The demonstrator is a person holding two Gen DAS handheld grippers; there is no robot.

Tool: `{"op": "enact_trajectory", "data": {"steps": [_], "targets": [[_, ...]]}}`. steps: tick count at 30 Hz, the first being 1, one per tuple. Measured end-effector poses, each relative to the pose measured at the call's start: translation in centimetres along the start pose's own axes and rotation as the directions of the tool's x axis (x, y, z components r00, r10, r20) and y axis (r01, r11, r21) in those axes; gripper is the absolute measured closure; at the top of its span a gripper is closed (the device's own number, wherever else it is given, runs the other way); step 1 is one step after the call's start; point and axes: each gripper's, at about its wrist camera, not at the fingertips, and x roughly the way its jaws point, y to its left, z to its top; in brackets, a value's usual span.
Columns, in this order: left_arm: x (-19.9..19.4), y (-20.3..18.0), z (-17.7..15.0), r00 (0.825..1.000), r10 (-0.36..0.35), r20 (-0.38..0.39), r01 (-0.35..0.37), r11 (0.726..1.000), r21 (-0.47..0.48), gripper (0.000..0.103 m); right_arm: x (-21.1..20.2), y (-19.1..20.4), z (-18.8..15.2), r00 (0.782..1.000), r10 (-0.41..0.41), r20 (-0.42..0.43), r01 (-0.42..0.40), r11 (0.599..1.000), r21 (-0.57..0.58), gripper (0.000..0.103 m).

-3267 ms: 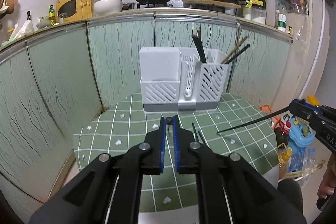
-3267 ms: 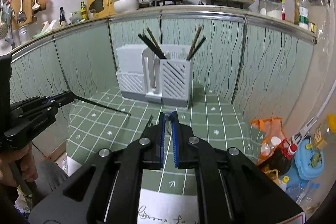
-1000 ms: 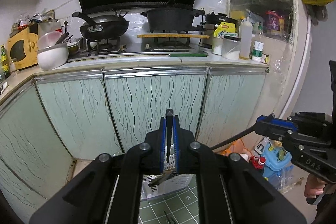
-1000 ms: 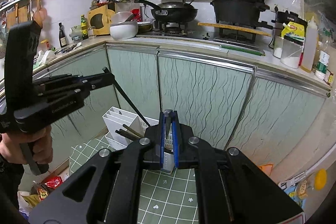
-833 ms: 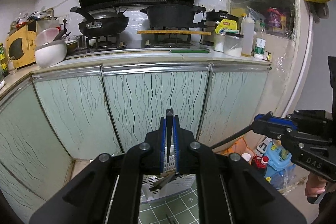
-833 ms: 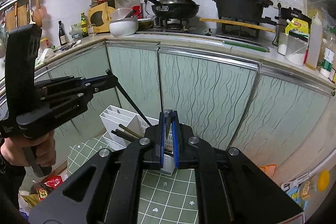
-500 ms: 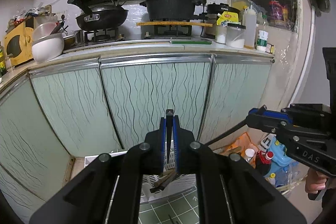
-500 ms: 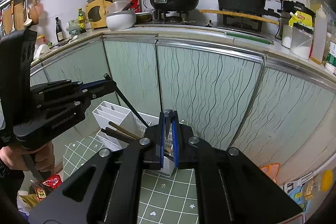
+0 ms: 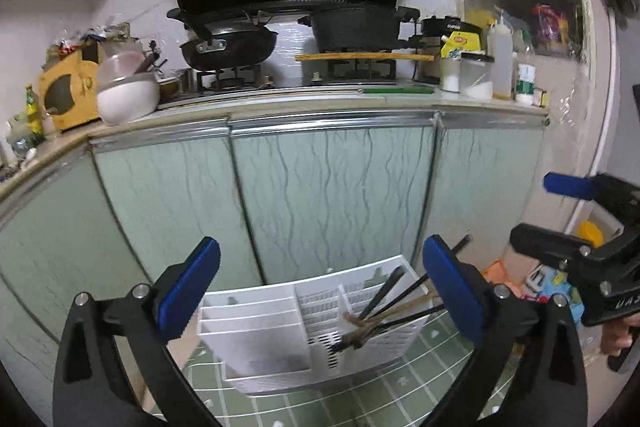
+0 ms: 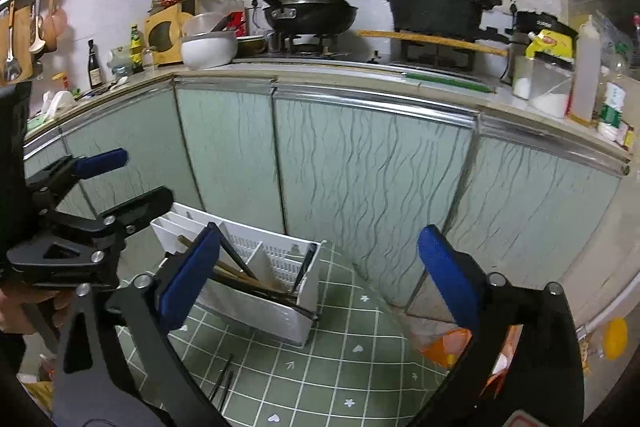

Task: Organize utensils
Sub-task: 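Lower the black chopsticks into the holder and open both tools, then move both open tools back over the last two black chopsticks on the cloth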

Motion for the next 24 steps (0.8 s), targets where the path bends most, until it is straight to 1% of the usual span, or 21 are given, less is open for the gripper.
{"op": "enact_trajectory", "data": {"steps": [4, 14, 19, 24], "targets": [[-1.2, -0.1, -0.5, 1.000, 0.018, 0.004, -0.018, 1.000, 0.018, 0.004, -0.7, 0.4, -0.5, 1.000, -0.004, -0.001, 0.004, 1.000, 0.001, 0.007], [-5.5, 0.0, -1.7, 1.000, 0.021, 0.020, -0.021, 1.000, -0.009, 0.004, -3.9, 1.6, -1.9, 1.000, 0.004, 0.007, -0.004, 1.000, -0.009, 0.007], [-7.9, 0.0, -2.9, 0.999, 0.038, 0.024, -0.038, 0.999, -0.002, 0.004, -6.0, 2.1, -2.8, 1.000, 0.005, 0.021, -0.005, 1.000, -0.010, 0.007], [-10.2, 0.5, -4.9, 0.999, 0.041, 0.027, -0.040, 0.999, -0.033, 0.004, -8.1, 2.6, -4.8, 1.000, 0.011, 0.027, -0.011, 1.000, -0.017, 0.007]]}}
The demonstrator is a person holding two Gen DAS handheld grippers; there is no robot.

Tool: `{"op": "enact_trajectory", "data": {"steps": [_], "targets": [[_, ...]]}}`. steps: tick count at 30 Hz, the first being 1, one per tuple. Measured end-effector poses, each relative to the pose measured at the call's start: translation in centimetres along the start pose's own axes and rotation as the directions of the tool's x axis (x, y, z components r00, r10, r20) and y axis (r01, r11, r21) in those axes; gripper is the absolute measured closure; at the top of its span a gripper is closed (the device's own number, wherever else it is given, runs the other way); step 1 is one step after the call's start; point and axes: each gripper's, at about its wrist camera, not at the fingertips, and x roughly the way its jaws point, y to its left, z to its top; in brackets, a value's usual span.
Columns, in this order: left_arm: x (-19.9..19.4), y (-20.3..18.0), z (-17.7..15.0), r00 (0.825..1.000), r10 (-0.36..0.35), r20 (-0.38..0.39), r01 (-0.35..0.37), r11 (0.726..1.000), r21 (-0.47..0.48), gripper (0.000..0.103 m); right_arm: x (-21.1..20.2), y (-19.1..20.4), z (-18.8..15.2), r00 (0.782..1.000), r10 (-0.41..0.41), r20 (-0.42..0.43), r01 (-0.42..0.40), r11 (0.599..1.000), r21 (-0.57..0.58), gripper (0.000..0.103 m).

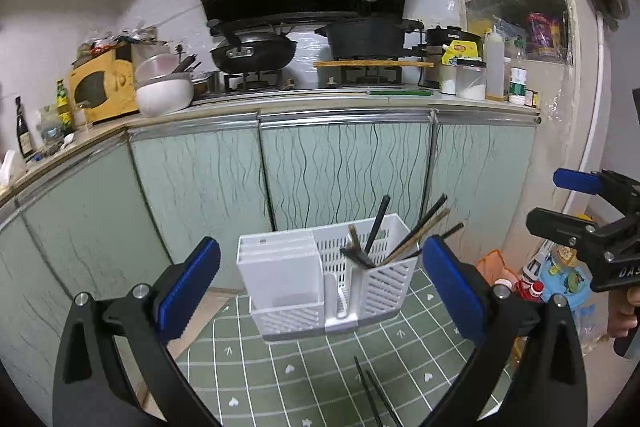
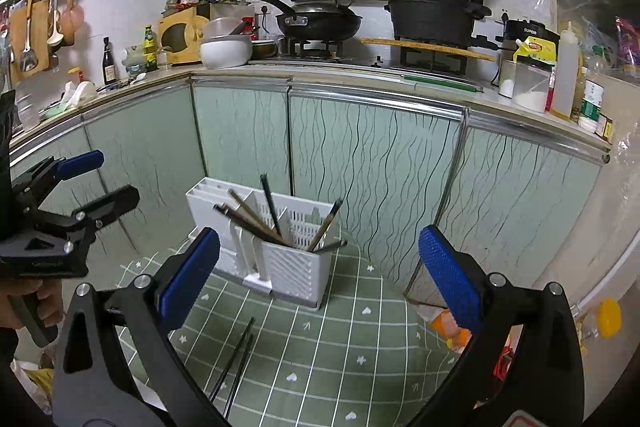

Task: Organize utensils
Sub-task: 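Move both open tools back over the last two black chopsticks on the cloth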

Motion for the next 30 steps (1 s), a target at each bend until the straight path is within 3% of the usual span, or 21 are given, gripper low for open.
{"op": "enact_trajectory", "data": {"steps": [13, 22, 30], "targets": [[-2.4, 0.4, -6.2, 0.998, 0.030, -0.049, -0.031, 0.999, -0.019, 0.004, -2.5, 1.8, -5.3, 1.000, -0.021, -0.011, 0.021, 0.999, -0.032, 0.008], [-2.7, -0.4, -10.4, 0.997, 0.040, -0.072, -0.039, 0.999, 0.008, 0.004, -1.8, 2.4, -9.5, 0.999, -0.033, -0.039, 0.032, 0.999, -0.039, 0.008], [-2.1, -0.6, -13.7, 0.995, 0.027, -0.094, -0.030, 0.999, -0.031, 0.004, -0.8, 3.0, -13.2, 0.997, -0.019, -0.074, 0.018, 1.000, -0.014, 0.008]]}}
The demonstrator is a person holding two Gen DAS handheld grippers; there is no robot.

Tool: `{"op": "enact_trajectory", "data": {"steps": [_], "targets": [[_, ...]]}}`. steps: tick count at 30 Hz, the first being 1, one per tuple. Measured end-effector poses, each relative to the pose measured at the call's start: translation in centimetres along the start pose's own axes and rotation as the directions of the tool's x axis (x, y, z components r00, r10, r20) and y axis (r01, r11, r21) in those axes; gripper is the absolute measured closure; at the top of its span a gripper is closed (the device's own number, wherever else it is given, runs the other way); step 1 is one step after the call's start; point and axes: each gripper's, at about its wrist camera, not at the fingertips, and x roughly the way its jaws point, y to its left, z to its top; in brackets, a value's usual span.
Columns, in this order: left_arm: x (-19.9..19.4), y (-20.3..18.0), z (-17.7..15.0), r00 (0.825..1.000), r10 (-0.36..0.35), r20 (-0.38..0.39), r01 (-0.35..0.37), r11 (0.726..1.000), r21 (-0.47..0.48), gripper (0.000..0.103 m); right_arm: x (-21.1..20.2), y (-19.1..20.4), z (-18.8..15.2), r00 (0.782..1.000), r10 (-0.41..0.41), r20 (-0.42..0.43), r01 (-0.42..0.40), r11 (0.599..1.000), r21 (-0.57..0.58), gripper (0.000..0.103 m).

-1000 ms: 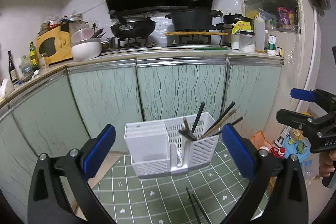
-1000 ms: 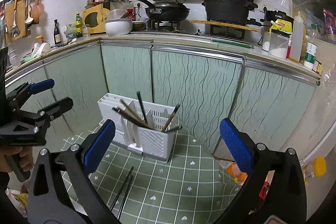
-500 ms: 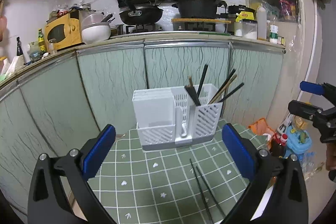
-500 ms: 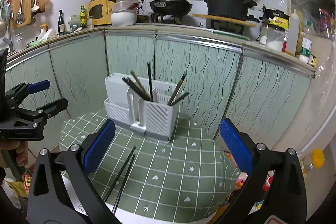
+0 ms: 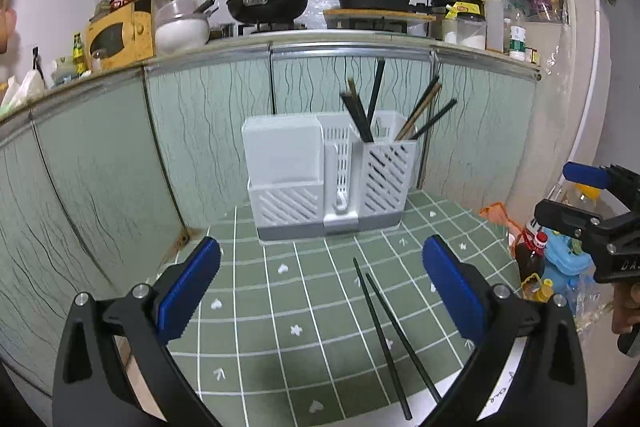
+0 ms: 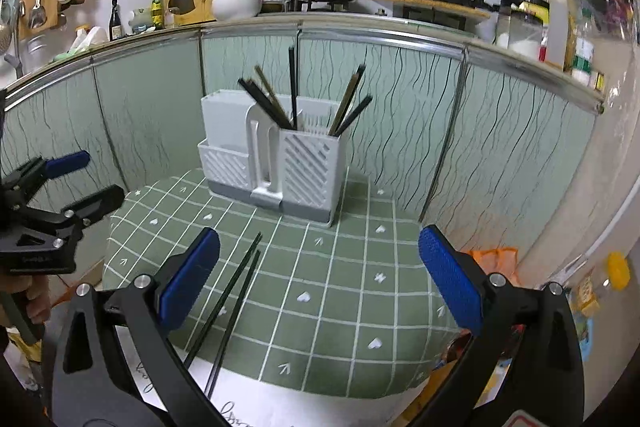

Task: Organize utensils
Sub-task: 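Move both open tools back over the last two black chopsticks on the cloth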

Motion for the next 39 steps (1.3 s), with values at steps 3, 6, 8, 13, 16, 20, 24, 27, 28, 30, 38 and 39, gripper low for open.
{"op": "enact_trajectory", "data": {"steps": [3, 6, 8, 13, 16, 20, 24, 27, 28, 30, 38, 39], "targets": [[0.4, -0.2, -1.2, 1.000, 0.003, -0.011, -0.003, 1.000, -0.004, 0.004, 0.5, 0.4, -1.3, 1.000, 0.005, -0.009, -0.005, 1.000, 0.000, 0.008], [0.6, -0.6, -2.4, 1.000, 0.014, -0.011, -0.014, 1.000, 0.003, 0.004, 0.9, 0.7, -2.6, 1.000, 0.001, -0.019, -0.001, 1.000, 0.006, 0.008], [0.7, -1.0, -3.1, 1.000, 0.016, -0.014, -0.016, 1.000, 0.008, 0.004, 1.3, 0.8, -3.4, 1.000, -0.002, -0.025, 0.002, 1.000, 0.010, 0.008], [0.8, -1.3, -4.8, 1.000, 0.015, -0.027, -0.015, 1.000, 0.004, 0.004, 2.2, 1.4, -5.4, 0.999, -0.007, -0.041, 0.008, 1.000, 0.013, 0.008], [1.0, -1.3, -5.9, 0.999, 0.015, -0.034, -0.015, 1.000, 0.000, 0.004, 2.6, 1.7, -6.7, 0.999, -0.012, -0.044, 0.012, 1.000, 0.015, 0.007], [1.4, -1.6, -7.7, 0.999, 0.012, -0.051, -0.012, 1.000, -0.005, 0.004, 3.4, 1.9, -8.4, 0.998, -0.009, -0.065, 0.011, 1.000, 0.028, 0.008], [1.8, -1.5, -9.3, 0.998, 0.016, -0.062, -0.018, 1.000, -0.017, 0.004, 4.0, 2.2, -10.0, 0.997, -0.005, -0.076, 0.008, 0.999, 0.041, 0.007], [2.2, -1.6, -10.7, 0.996, 0.024, -0.080, -0.026, 0.999, -0.021, 0.004, 4.3, 2.4, -11.1, 0.997, -0.002, -0.083, 0.006, 0.999, 0.046, 0.008], [2.2, -1.6, -11.1, 0.996, 0.028, -0.082, -0.030, 0.999, -0.018, 0.004, 4.3, 2.4, -11.3, 0.996, -0.002, -0.084, 0.006, 0.999, 0.046, 0.007], [2.3, -1.7, -11.8, 0.996, 0.032, -0.089, -0.033, 0.999, -0.017, 0.004, 4.6, 2.6, -12.0, 0.996, -0.004, -0.090, 0.008, 0.999, 0.046, 0.008], [2.6, -1.6, -14.1, 0.992, 0.047, -0.115, -0.048, 0.999, -0.007, 0.004, 5.3, 3.5, -14.3, 0.994, 0.004, -0.113, 0.001, 0.999, 0.049, 0.008], [2.6, -1.5, -14.3, 0.992, 0.046, -0.117, -0.047, 0.999, -0.009, 0.004, 5.3, 3.6, -14.5, 0.993, 0.004, -0.116, 0.001, 0.999, 0.049, 0.007]]}}
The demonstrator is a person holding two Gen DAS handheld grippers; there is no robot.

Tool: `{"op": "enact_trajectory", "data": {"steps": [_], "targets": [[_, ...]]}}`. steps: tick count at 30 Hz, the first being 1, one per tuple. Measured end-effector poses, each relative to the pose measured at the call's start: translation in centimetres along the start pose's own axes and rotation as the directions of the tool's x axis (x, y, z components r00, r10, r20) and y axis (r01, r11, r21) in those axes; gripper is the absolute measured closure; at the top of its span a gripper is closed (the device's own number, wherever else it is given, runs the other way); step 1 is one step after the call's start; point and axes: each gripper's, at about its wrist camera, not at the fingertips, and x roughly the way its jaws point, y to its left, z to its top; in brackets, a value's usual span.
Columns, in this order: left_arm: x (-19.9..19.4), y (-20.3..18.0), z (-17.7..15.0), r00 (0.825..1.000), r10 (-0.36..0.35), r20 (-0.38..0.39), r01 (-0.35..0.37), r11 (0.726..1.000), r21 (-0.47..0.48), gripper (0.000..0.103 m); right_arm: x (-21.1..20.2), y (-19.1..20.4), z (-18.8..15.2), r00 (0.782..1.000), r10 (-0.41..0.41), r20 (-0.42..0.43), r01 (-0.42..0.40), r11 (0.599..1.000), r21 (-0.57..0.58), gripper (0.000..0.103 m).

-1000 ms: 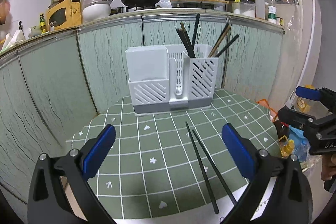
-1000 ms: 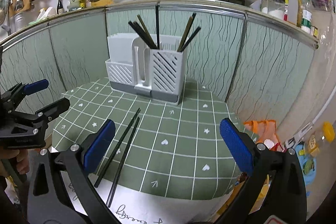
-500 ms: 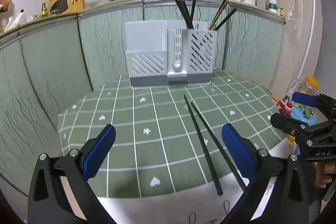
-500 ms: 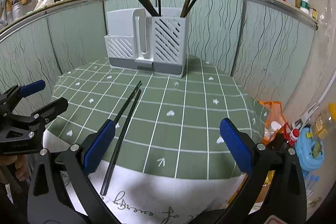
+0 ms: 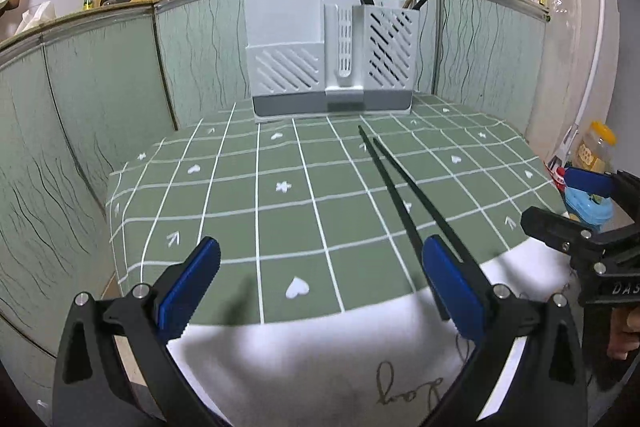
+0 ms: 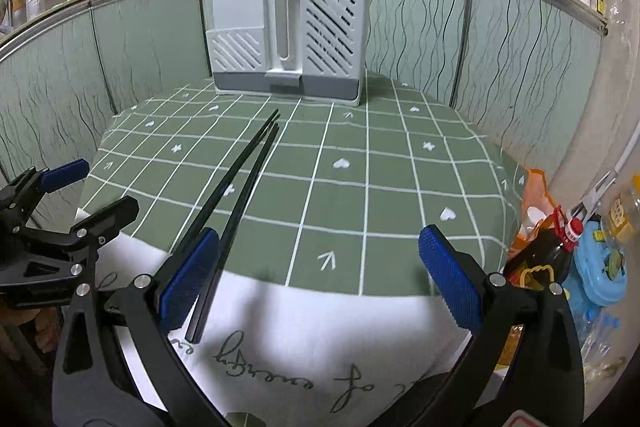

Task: Organize utensils
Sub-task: 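Move both open tools back over the last two black chopsticks on the cloth, then grasp a black chopstick with the right tool while the left tool grasps the other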

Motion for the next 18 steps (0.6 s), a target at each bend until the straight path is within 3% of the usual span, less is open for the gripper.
{"op": "enact_trajectory", "data": {"steps": [6, 12, 15, 18], "targets": [[-0.1, 0.9, -1.2, 1.000, 0.011, -0.018, -0.012, 1.000, -0.013, 0.004, 0.2, 1.3, -1.0, 1.000, 0.011, -0.012, -0.011, 1.000, -0.018, 0.008], [-0.9, 2.4, -1.8, 0.999, 0.037, -0.015, -0.037, 0.999, -0.024, 0.004, 0.9, 3.3, -1.9, 0.999, 0.031, -0.029, -0.032, 0.999, -0.041, 0.016], [-1.2, 2.9, -2.1, 0.999, 0.045, -0.013, -0.045, 0.999, -0.031, 0.004, 1.2, 4.3, -2.3, 0.999, 0.032, -0.035, -0.034, 0.998, -0.052, 0.028], [-1.3, 3.4, -2.5, 0.998, 0.053, -0.021, -0.054, 0.998, -0.037, 0.004, 1.4, 4.9, -2.7, 0.999, 0.033, -0.041, -0.035, 0.998, -0.052, 0.047]]}}
